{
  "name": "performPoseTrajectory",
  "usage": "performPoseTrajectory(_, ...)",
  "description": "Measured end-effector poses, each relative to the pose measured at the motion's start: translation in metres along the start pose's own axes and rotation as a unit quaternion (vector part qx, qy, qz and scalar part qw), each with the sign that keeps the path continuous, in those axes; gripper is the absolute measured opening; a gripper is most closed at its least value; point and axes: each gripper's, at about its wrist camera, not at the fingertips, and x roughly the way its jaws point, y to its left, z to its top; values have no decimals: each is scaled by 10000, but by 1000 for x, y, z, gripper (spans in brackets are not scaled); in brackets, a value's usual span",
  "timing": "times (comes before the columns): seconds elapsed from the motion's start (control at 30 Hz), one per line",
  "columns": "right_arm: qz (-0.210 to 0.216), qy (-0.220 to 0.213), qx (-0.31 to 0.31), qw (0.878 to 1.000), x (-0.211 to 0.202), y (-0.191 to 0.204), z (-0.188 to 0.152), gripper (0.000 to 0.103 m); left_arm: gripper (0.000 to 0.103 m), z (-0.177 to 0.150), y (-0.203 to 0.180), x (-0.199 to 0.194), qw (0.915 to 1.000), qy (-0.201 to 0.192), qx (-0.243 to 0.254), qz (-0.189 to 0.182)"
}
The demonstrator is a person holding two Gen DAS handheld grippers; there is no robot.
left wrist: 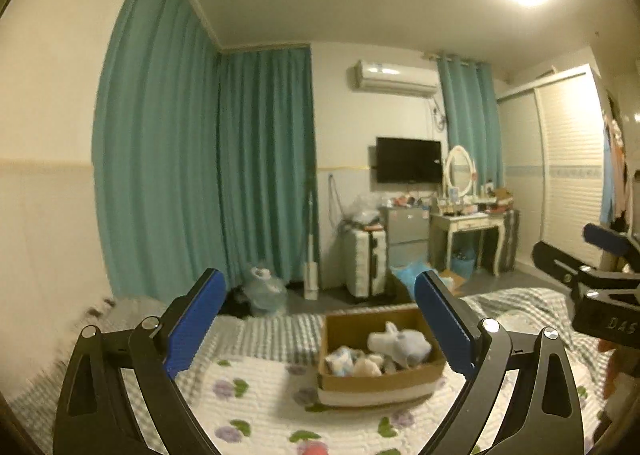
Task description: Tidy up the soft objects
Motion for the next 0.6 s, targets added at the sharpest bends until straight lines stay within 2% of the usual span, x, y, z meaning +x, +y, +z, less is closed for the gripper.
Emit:
performPoseTrajectory(0.23, 221, 434, 322, 9983, 48, -6, -73, 103, 97, -52, -2, 32, 9987, 413, 77, 299)
performPoseTrajectory(0.33, 232, 609, 247, 9976, 65, -5, -91, 103, 97, -70, -6, 41, 9973, 622, 153, 352)
performPoseTrajectory(0.6, 246, 974, 258, 9946, 89, -3, -120, 103, 97, -81, 1, 48, 9961, 823, 17, 315)
